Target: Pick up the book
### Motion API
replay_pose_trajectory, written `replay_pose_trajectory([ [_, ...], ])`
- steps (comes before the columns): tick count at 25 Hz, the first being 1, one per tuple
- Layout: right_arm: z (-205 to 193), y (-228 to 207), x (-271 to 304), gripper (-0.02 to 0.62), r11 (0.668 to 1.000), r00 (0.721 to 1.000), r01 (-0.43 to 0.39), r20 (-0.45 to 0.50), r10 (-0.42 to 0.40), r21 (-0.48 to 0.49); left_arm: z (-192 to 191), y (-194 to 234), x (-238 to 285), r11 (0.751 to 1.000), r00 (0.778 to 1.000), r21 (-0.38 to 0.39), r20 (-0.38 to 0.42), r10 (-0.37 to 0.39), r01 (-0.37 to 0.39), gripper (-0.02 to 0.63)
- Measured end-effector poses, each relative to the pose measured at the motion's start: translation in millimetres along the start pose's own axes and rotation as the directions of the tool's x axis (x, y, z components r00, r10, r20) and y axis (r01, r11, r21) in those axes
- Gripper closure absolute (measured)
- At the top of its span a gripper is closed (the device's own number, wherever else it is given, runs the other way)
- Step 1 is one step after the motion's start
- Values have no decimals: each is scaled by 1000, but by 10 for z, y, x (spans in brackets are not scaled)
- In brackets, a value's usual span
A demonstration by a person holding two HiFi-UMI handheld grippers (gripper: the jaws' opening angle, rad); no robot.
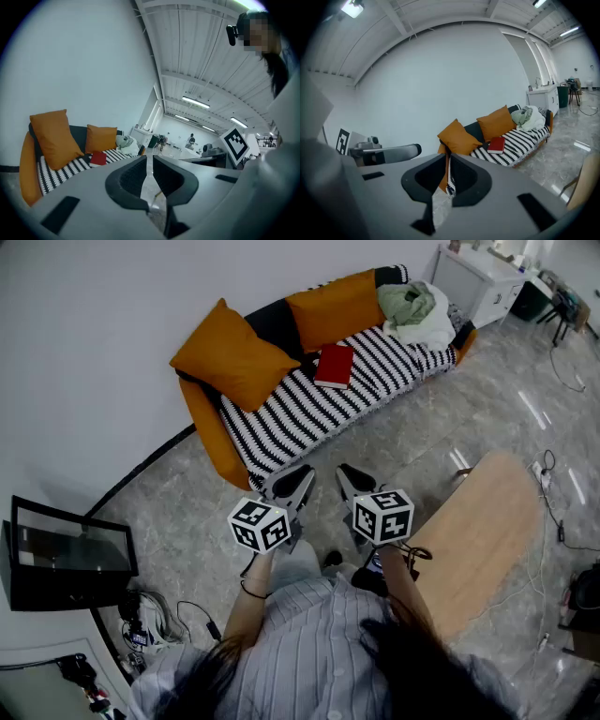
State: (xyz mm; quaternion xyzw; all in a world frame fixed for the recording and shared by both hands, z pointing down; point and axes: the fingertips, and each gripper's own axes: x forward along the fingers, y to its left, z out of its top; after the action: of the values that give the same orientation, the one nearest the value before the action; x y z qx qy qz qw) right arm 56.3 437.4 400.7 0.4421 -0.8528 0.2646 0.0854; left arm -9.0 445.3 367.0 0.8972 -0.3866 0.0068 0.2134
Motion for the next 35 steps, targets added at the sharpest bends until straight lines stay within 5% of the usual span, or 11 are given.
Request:
replay_pose_trajectory([
  [19,238,-201,426,551,998,999,14,44,-17,56,142,354,322,998,998,-21,-25,-59,59,571],
  [35,1156,-692,2122,551,991,997,78,2,-78,105,1071,1979,1332,989,991,-62,-28,-134,132,571],
])
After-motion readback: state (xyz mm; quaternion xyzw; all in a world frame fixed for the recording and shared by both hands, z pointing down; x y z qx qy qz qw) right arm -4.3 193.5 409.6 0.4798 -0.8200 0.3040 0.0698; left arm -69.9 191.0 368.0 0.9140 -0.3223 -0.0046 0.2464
